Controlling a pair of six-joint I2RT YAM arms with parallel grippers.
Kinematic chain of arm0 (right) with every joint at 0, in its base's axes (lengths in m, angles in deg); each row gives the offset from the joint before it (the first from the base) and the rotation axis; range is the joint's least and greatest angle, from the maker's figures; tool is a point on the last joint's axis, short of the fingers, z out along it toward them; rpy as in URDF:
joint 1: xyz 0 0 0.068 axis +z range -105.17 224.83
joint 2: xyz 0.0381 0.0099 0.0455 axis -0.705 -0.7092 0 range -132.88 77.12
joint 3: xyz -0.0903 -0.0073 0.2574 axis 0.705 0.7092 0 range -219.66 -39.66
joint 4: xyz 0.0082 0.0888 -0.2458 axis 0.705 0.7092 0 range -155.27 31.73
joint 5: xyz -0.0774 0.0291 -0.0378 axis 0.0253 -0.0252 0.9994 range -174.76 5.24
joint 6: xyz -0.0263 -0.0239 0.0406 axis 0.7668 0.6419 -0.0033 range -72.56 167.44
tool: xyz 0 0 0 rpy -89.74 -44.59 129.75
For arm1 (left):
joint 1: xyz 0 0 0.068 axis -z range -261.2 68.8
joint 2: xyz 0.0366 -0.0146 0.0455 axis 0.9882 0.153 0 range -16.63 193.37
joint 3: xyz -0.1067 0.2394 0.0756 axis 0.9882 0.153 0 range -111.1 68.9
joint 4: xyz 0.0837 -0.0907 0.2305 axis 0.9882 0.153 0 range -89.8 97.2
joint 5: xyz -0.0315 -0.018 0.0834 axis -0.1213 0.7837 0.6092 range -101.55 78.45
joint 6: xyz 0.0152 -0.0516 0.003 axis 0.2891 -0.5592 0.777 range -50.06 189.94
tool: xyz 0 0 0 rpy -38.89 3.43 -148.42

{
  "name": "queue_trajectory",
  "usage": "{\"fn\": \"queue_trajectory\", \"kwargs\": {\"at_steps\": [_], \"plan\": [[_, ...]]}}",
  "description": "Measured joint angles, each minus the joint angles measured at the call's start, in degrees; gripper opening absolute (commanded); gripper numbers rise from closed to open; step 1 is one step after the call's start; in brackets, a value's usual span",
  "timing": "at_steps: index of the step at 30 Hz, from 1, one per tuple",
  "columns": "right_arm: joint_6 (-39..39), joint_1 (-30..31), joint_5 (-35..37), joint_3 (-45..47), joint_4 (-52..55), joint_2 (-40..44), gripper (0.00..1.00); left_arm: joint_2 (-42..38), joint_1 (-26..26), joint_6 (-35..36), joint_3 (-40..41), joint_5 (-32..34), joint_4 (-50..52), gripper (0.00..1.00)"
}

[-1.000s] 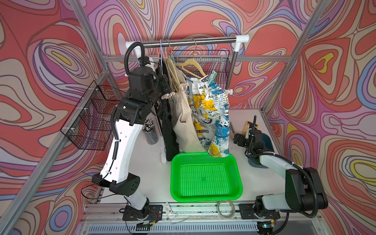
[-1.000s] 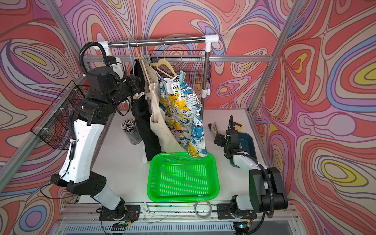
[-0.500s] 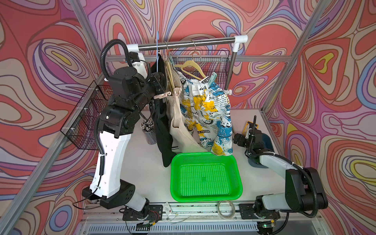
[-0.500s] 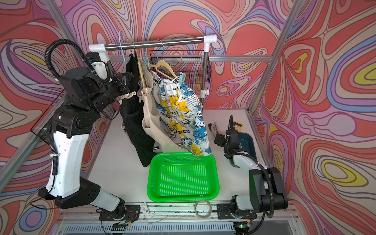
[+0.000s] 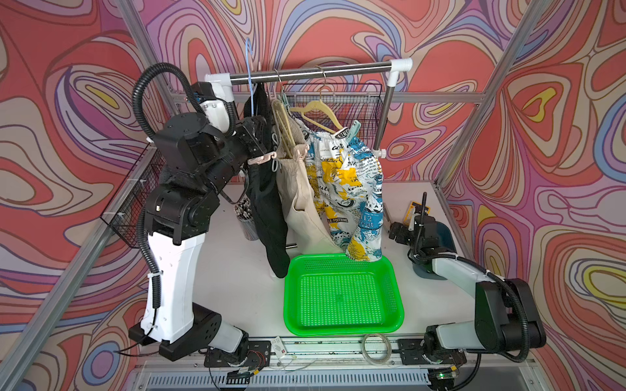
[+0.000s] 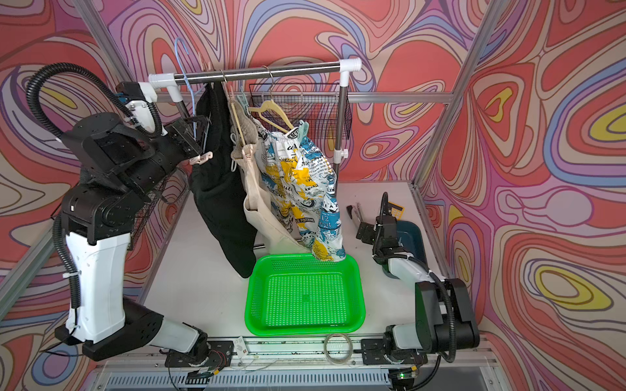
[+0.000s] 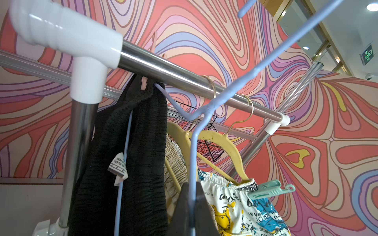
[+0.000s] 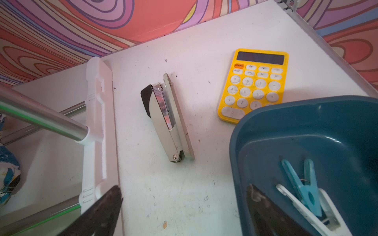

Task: Remove the clothespins securing shorts to the hanger
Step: Pick up the hanger from the clothesline.

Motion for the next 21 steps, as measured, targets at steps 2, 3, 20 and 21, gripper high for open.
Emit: {"fn": "queue_trajectory", "kwargs": {"at_steps": [2, 3, 20, 21], "plan": [[0.0, 0.0, 0.0, 0.0, 0.0, 0.0, 0.98, -1.05, 0.0, -0.85, 0.0, -0.5, 0.94, 0.0], [0.0, 0.0, 0.0, 0.0, 0.0, 0.0, 0.98, -1.51, 0.0, -1.07, 0.0, -0.68, 1.27, 0.0], [0.0, 0.0, 0.0, 0.0, 0.22, 0.0, 0.98, -8.52, 0.0, -4.02, 6.69, -3.1, 7.04, 0.0], [0.0, 0.0, 0.0, 0.0, 0.26, 0.0, 0.98, -8.76, 0.0, -4.02, 7.48, -3.13, 7.34, 0.0]]}}
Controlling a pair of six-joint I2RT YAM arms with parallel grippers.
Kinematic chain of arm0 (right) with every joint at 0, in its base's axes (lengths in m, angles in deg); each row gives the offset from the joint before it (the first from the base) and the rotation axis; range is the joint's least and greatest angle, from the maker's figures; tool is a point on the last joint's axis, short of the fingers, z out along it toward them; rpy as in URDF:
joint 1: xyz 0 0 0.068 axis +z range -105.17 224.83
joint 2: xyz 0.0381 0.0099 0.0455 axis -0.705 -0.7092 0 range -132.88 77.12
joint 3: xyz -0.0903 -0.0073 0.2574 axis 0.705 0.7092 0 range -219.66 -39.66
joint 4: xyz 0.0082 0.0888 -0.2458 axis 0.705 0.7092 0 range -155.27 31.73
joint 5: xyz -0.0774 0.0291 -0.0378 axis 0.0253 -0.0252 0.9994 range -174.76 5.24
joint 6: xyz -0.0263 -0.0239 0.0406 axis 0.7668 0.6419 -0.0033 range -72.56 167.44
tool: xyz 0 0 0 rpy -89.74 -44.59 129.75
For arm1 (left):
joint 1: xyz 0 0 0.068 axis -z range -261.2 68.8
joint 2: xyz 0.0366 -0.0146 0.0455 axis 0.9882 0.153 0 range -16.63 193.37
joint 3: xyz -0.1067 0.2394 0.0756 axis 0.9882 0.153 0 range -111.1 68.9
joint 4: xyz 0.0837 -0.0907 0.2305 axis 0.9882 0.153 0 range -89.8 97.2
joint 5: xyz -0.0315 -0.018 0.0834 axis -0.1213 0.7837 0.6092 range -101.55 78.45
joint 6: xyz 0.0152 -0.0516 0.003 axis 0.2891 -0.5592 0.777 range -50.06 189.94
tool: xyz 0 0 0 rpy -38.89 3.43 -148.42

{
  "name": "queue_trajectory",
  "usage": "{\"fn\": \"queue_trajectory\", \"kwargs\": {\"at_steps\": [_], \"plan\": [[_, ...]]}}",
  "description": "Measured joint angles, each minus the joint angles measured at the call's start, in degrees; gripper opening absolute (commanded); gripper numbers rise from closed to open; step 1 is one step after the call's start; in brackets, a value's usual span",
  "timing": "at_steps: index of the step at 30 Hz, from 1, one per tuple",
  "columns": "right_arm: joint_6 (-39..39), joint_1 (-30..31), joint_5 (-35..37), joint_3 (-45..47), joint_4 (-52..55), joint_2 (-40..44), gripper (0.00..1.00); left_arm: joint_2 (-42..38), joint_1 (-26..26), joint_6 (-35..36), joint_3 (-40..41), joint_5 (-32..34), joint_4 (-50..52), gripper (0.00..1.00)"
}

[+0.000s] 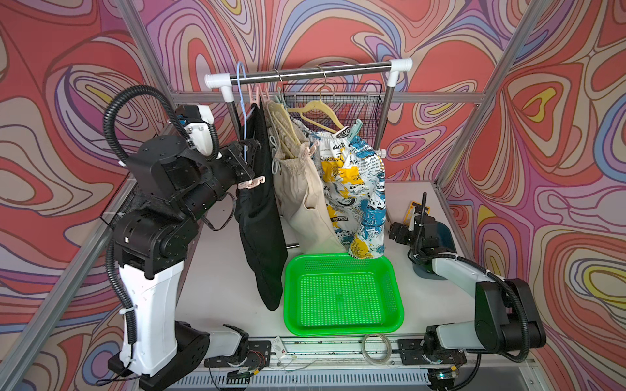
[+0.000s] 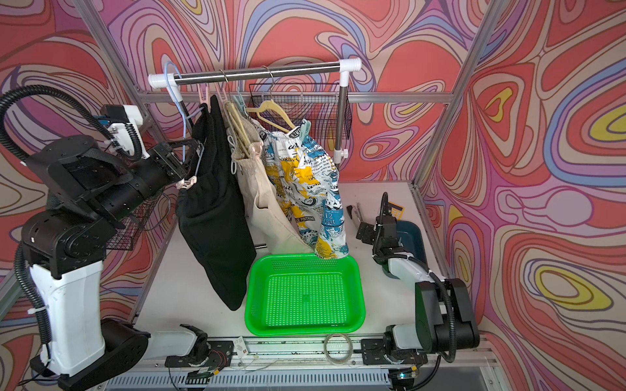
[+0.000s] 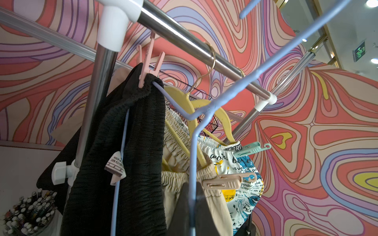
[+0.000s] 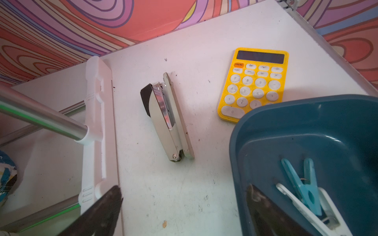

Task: Remove the clothespins securing shorts to the hanger
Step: Pick up the hanger from the clothesline.

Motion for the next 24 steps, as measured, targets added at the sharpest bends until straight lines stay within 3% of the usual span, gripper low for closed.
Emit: {"fn": "queue_trajectory", "kwargs": {"at_steps": [10, 24], "plan": [[0.0, 0.0, 0.0, -0.02, 0.28, -0.09, 0.98, -4.0, 0.0, -0.04, 3.21, 0.31, 3.78, 0.0], [0.0, 0.0, 0.0, -0.26, 1.4, -0.15, 0.98, -7.63, 0.0, -2.12, -6.36, -6.08, 11.02, 0.0]]}}
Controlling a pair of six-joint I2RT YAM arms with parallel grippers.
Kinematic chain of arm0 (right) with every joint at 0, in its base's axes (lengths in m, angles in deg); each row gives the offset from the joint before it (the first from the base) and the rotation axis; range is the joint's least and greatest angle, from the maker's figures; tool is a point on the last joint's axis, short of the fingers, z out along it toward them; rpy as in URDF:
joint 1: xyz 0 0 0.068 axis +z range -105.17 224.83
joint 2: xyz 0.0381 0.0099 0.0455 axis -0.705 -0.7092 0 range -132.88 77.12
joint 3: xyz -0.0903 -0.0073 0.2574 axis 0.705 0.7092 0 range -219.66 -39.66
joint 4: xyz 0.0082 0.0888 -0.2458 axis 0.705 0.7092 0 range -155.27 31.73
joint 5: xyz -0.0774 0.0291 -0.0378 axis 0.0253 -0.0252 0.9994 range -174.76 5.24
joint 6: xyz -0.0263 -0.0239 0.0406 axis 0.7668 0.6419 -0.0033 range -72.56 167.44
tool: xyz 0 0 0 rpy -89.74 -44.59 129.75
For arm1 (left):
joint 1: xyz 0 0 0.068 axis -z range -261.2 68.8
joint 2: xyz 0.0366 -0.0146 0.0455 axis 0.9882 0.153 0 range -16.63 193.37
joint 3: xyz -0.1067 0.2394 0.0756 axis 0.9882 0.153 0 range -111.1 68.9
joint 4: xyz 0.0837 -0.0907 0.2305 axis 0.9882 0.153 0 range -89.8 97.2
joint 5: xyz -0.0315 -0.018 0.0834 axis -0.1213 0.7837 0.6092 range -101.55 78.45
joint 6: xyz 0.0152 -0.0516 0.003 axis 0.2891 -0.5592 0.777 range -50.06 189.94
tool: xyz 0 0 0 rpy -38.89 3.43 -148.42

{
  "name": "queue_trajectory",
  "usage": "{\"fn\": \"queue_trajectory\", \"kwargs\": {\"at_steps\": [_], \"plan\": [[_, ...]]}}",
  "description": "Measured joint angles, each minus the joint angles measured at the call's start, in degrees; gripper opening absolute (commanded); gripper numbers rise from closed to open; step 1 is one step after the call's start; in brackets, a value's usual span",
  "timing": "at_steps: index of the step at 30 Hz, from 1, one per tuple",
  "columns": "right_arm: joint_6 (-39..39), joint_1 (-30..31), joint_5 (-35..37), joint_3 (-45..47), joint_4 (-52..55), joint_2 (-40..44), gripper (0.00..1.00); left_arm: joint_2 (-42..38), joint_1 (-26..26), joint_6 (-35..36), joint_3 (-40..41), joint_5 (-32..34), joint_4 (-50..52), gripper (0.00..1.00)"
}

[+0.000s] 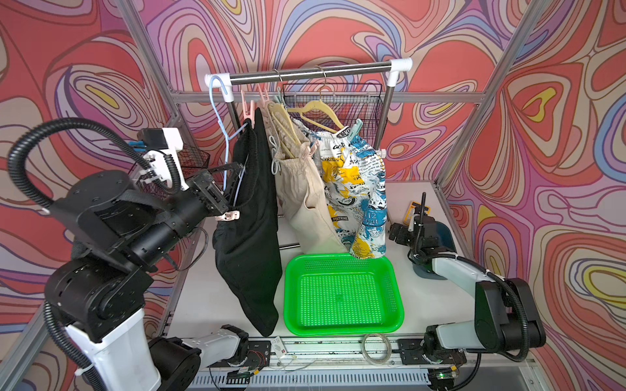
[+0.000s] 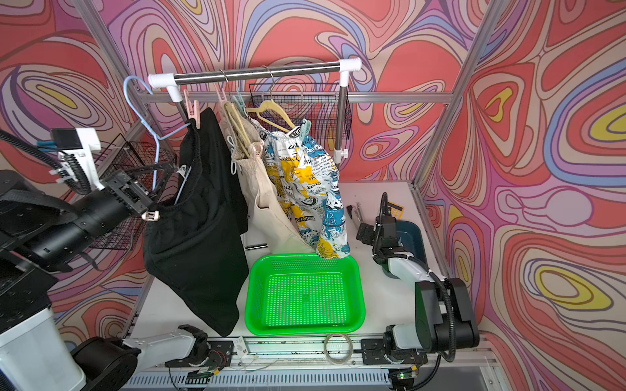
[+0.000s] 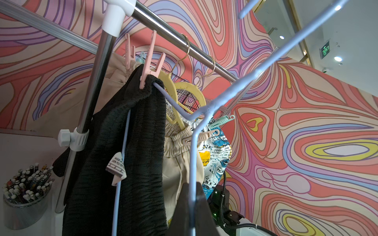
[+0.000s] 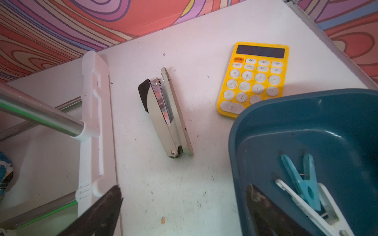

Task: Remove the clothespins securing shorts to the hanger
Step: Pick up the hanger from the clothesline, then adjust the shorts in the basket.

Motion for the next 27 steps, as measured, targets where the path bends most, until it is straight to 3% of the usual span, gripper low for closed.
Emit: {"fn": "queue_trajectory", "kwargs": {"at_steps": [11, 20, 27], "plan": [[-0.2, 0.0, -0.07, -1.29, 0.5, 0.0, 0.98, -7.56, 0.0, 1.68, 7.63, -10.49, -1.05, 0.0], [-0.24, 0.0, -0.55, -1.49, 0.59, 0.0, 0.97, -0.81, 0.0, 5.38, 5.18, -25.22, -2.69, 0.0], [-0.46, 0.0, -1.09, -1.53, 1.62, -0.24, 0.97, 3.37, 0.0, 2.27, 2.91, -35.54, -10.51, 0.0]]}}
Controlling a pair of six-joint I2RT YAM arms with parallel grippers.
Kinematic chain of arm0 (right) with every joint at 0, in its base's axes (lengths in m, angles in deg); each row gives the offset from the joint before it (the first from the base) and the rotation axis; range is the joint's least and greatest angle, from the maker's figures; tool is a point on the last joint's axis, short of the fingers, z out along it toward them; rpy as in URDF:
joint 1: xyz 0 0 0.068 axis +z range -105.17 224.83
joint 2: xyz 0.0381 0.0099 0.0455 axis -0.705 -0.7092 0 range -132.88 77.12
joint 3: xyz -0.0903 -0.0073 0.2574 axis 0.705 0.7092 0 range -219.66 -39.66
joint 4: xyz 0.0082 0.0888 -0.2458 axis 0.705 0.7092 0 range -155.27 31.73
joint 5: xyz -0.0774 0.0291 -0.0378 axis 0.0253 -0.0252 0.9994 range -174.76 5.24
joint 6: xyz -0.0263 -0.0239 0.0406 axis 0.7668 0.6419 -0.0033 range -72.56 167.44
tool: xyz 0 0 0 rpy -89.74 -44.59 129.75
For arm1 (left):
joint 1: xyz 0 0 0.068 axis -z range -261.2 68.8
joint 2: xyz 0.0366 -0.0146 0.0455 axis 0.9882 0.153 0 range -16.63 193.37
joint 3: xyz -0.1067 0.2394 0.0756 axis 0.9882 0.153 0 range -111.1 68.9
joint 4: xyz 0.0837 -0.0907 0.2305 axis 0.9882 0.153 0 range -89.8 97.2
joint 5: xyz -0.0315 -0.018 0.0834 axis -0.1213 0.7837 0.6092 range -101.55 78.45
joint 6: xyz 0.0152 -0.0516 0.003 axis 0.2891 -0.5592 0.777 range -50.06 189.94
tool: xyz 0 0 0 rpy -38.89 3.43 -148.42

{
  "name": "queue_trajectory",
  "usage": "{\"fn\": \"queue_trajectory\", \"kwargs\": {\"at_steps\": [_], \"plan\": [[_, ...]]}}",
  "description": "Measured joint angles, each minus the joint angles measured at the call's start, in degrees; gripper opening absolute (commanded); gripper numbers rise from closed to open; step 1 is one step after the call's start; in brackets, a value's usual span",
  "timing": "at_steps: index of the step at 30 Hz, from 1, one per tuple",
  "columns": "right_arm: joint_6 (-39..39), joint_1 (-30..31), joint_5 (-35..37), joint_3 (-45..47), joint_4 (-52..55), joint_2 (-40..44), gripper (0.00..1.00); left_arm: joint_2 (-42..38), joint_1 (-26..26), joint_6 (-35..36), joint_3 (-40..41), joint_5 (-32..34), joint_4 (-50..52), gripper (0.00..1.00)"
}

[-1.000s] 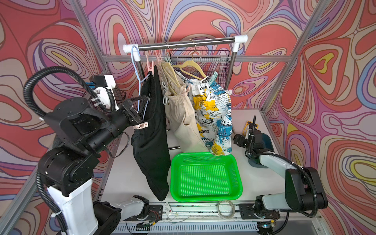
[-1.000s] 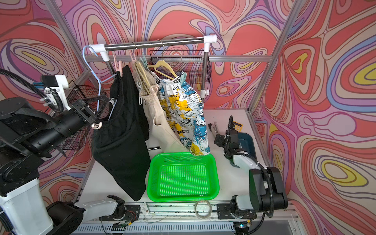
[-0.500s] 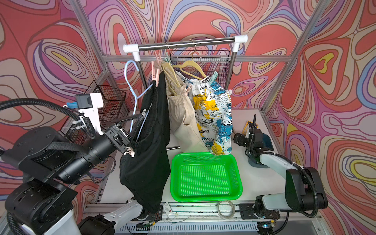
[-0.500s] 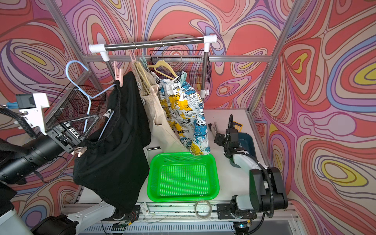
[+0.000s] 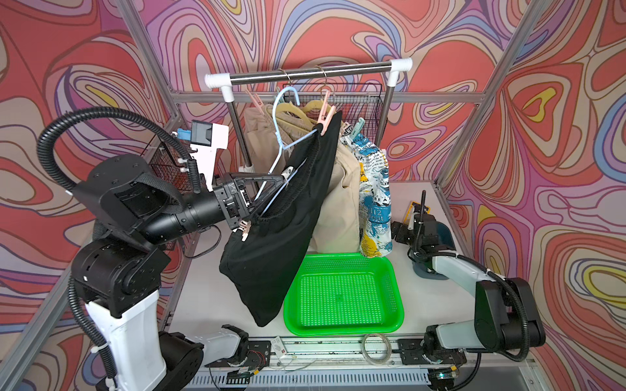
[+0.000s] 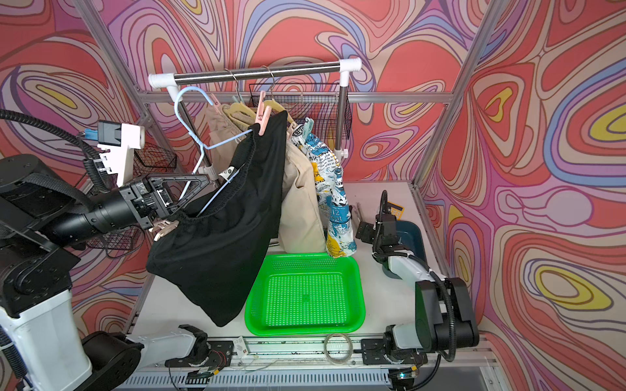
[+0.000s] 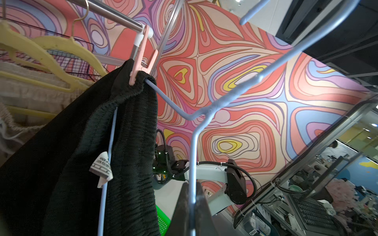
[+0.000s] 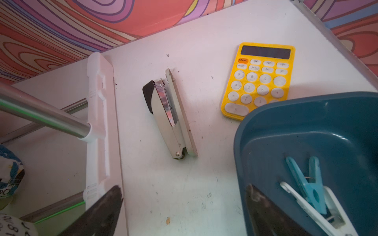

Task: Remove the clothespins securing shorts to the hanger
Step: Adjust the shorts in the basket.

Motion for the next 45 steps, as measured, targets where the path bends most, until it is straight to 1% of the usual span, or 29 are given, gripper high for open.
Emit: {"fn": "queue_trajectory", "kwargs": {"at_steps": [2, 6, 9, 13, 18, 23, 26, 29, 34, 39, 45], "plan": [[0.02, 0.0, -0.02, -0.04, 0.31, -0.02, 0.98, -0.44, 0.0, -1.75, 1.79, -2.56, -3.85, 0.0], [0.02, 0.0, -0.48, -0.28, 1.01, -0.28, 0.97, -3.3, 0.0, -6.54, 9.38, -7.39, -13.18, 0.0], [0.0, 0.0, -1.33, -0.5, 1.42, -0.28, 0.97, -4.39, 0.0, -9.53, 13.11, -9.92, -18.05, 0.0], [-0.15, 0.0, -2.08, -0.76, 2.08, -0.15, 0.97, -3.65, 0.0, -12.61, 13.86, -12.66, -23.02, 0.0], [-0.15, 0.0, -2.12, -0.92, 2.99, 1.07, 0.97, -2.45, 0.04, -18.4, 17.09, -15.89, -34.93, 0.0], [-0.13, 0.0, -1.84, -0.92, 3.82, 3.15, 0.97, 1.66, 0.2, -25.16, 19.06, -18.53, -46.66, 0.0], [-0.09, 0.0, -1.49, -0.92, 4.33, 3.87, 0.97, 4.07, 0.2, -28.2, 20.24, -19.69, -51.25, 0.0], [-0.02, 0.0, -1.2, -0.92, 4.76, 4.02, 0.97, 5.27, 0.2, -29.7, 22.05, -20.74, -53.55, 0.0], [0.09, 0.0, -0.98, -0.92, 4.96, 4.02, 0.97, 4.07, 0.2, -29.05, 26.14, -22.29, -53.96, 0.0], [0.09, 0.0, -1.01, -0.92, 4.98, 4.04, 0.97, -1.51, 0.2, -28.35, 34.32, -22.23, -54.23, 0.0], [0.11, 0.0, -1.01, -0.92, 4.96, 4.04, 0.97, -8.37, 0.63, -32.2, 45.94, -20.52, -58.25, 0.0]]}}
